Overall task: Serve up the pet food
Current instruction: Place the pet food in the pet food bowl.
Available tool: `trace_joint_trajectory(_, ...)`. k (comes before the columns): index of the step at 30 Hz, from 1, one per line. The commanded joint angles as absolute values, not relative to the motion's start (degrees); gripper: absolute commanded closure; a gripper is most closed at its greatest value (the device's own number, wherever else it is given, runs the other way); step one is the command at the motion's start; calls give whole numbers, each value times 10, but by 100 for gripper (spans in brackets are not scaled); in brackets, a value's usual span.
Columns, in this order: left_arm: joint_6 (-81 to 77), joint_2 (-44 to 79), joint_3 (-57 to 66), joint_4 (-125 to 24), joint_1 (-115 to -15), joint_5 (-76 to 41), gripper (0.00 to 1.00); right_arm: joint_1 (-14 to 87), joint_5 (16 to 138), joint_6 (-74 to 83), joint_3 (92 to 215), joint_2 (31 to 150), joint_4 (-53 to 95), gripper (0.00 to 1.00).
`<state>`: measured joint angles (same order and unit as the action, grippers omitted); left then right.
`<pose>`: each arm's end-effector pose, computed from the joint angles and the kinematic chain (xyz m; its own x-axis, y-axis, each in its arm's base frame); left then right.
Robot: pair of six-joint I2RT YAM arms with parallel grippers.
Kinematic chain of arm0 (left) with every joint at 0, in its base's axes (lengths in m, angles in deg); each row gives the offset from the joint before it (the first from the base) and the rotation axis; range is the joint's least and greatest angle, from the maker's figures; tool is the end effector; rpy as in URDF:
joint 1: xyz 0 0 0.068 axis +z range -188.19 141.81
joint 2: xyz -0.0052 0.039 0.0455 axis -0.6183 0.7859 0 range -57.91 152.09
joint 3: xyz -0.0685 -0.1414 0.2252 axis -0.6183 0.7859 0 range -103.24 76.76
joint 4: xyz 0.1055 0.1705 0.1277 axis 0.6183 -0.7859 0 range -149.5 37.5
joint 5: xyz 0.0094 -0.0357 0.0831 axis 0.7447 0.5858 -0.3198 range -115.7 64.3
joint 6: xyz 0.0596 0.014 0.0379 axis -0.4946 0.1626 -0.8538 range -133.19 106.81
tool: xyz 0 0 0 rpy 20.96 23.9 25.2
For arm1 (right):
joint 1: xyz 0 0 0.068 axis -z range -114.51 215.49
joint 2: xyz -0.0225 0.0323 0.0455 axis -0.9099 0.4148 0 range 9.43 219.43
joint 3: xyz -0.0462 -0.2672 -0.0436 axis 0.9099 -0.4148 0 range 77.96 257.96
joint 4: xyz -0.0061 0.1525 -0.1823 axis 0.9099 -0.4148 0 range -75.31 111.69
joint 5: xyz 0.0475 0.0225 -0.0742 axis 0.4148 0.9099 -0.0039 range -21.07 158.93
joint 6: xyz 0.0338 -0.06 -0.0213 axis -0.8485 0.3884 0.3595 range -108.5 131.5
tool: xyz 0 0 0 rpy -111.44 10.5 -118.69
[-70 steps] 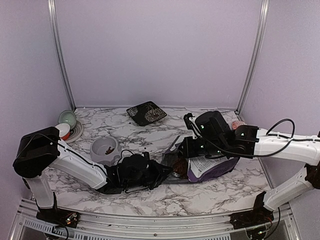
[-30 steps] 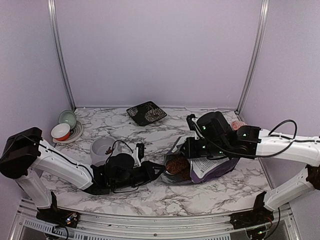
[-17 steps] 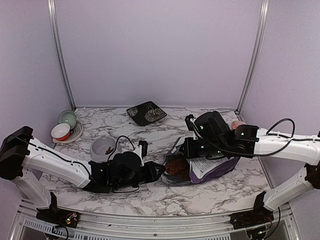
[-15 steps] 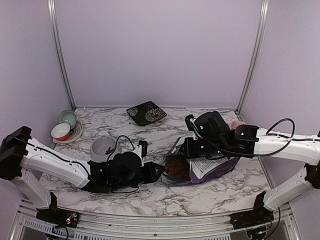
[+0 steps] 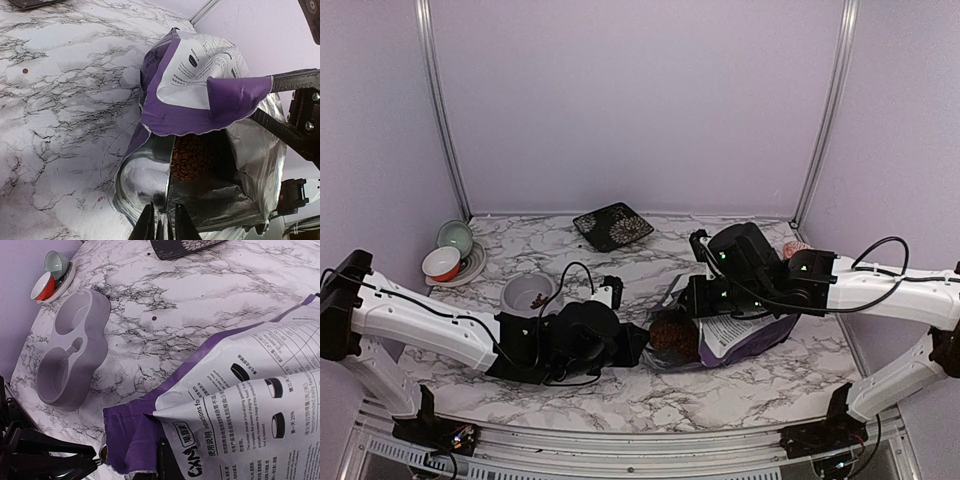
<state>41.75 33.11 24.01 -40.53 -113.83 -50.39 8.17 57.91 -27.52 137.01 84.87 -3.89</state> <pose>0.1107 -0.3320 0.2337 -0.7076 -0.2348 -0.6665 0.3622 0.6893 -0.6274 0.1604 0.2289 0.2778 -0.7524 -0.0284 -0.6581 -0.3549 0.8592 0.3687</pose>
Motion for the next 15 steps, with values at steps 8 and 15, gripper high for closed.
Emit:
trace_joint_trajectory(8,375,321,195,-474,-1151,-583,100,87,560,-282,1381,842,-36,100)
trace_joint_trajectory(15,365,326,183,-493,-1165,-597,100,87,561,-281,1377,843,-34,100)
